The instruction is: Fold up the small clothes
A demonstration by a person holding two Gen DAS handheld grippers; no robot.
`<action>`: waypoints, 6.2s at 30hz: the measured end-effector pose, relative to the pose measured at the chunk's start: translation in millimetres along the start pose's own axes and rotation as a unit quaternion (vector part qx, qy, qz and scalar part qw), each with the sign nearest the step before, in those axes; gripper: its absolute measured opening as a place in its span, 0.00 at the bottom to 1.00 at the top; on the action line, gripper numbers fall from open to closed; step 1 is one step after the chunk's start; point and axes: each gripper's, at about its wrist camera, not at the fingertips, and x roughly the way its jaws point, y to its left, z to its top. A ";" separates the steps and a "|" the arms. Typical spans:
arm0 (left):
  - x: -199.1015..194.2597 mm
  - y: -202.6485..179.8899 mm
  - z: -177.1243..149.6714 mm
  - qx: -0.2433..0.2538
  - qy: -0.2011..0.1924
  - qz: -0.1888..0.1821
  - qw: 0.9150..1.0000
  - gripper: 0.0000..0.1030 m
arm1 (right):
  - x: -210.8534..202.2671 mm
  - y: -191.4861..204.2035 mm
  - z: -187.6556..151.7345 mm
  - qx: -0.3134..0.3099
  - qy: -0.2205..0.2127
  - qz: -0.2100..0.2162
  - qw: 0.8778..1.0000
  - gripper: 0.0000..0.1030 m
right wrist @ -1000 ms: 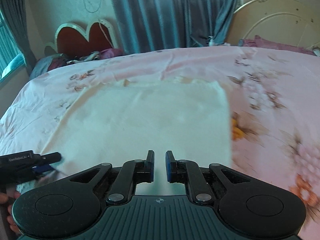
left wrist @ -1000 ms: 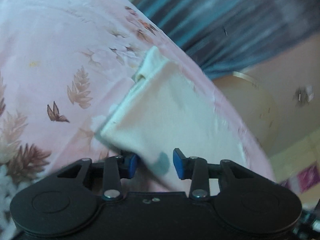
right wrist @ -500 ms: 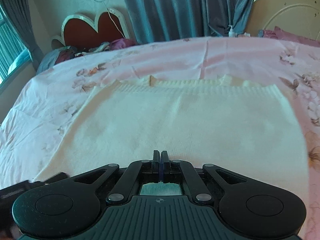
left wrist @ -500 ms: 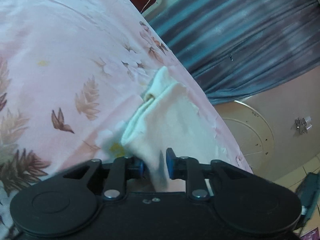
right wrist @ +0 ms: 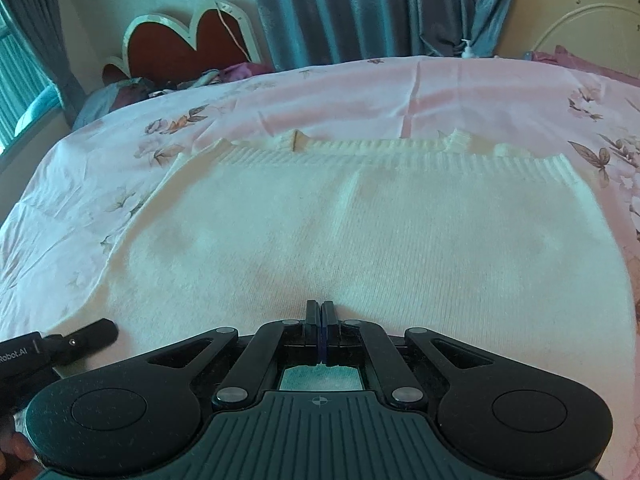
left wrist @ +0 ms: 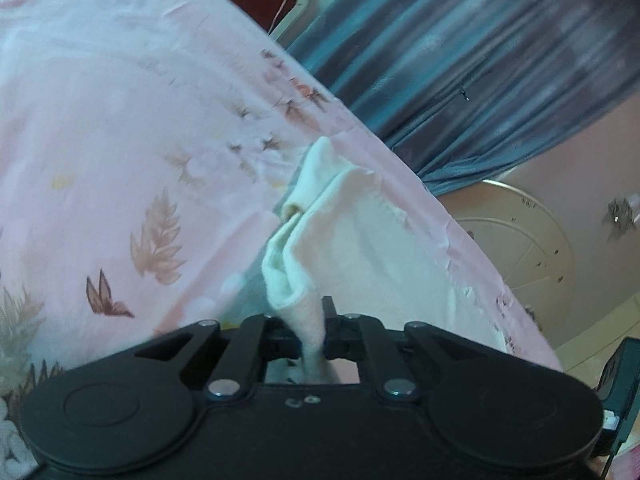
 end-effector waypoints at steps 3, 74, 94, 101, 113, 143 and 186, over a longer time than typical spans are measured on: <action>-7.6 -22.7 3.4 0.041 -0.008 0.008 0.999 0.07 | -1.2 -5.0 0.6 -0.003 0.001 0.016 1.000 0.00; 132.7 -205.7 -5.4 0.357 0.144 -0.136 0.913 0.26 | -97.8 -175.0 16.7 0.189 -0.095 -0.006 0.977 0.48; 199.2 -226.3 15.4 0.340 0.138 -0.118 0.923 0.26 | -39.9 -178.7 73.0 0.104 -0.056 -0.053 0.992 0.10; 197.8 -222.8 10.8 0.348 0.158 -0.104 0.918 0.26 | -46.0 -176.0 65.3 0.079 -0.040 -0.081 0.993 0.10; 127.7 -213.6 -31.2 0.419 0.125 -0.114 0.892 0.29 | -84.4 -162.6 24.9 0.088 -0.040 -0.049 0.994 0.10; 53.8 -140.7 -70.2 0.322 0.191 -0.068 0.925 0.19 | -120.8 -142.9 -89.7 0.125 0.034 0.071 0.989 0.06; 84.9 -192.7 -68.6 0.354 0.187 -0.131 0.907 0.41 | -112.3 -135.3 -22.3 -0.020 -0.001 -0.066 0.998 0.09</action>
